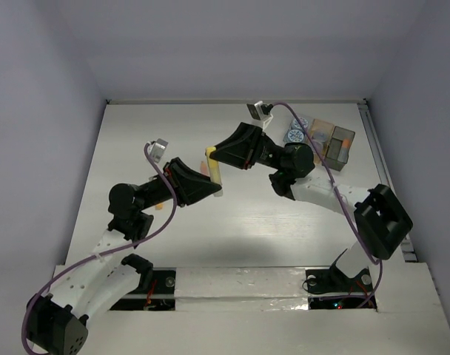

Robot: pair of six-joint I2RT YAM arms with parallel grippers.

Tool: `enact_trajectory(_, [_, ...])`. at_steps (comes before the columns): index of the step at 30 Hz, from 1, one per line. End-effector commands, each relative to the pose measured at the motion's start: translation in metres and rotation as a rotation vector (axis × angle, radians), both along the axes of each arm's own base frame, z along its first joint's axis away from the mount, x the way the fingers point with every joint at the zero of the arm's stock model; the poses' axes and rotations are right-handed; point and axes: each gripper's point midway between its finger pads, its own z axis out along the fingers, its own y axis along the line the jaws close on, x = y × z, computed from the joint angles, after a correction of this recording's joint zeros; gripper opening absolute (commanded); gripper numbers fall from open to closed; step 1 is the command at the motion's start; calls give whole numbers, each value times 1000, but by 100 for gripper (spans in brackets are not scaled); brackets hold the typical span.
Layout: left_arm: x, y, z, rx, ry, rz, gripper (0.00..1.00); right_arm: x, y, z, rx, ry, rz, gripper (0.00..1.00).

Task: Sort the stationery into containers
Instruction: Close the pen cap on the pen.

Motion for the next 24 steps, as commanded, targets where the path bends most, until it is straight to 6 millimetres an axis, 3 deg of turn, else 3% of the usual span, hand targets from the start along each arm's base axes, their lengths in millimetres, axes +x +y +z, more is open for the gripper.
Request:
enact_trajectory(1, [-29,19,82,-164,-282,33,0,-37,1,-8,7,-150,81,1])
enact_trajectory(7, [-36,24,96,-165,-311,57,0,-36,4,-47,-115,-100,39,0])
enact_trajectory(12, [-30,28,103,-134,-334,133,0,-39,8,-80,-238,-56,2,0])
enact_trajectory(13, [-29,28,104,-132,-334,141,0,-35,11,-97,-307,-12,-8,0])
enact_trajectory(15, [-29,29,109,-136,-348,147,0,-39,16,-106,-354,-24,-46,0])
enact_trajectory(16, [-28,28,110,-134,-346,146,0,-38,18,-122,-421,12,-55,0])
enact_trajectory(24, [-28,30,135,-157,-403,171,0,-48,19,-180,-557,70,-108,0])
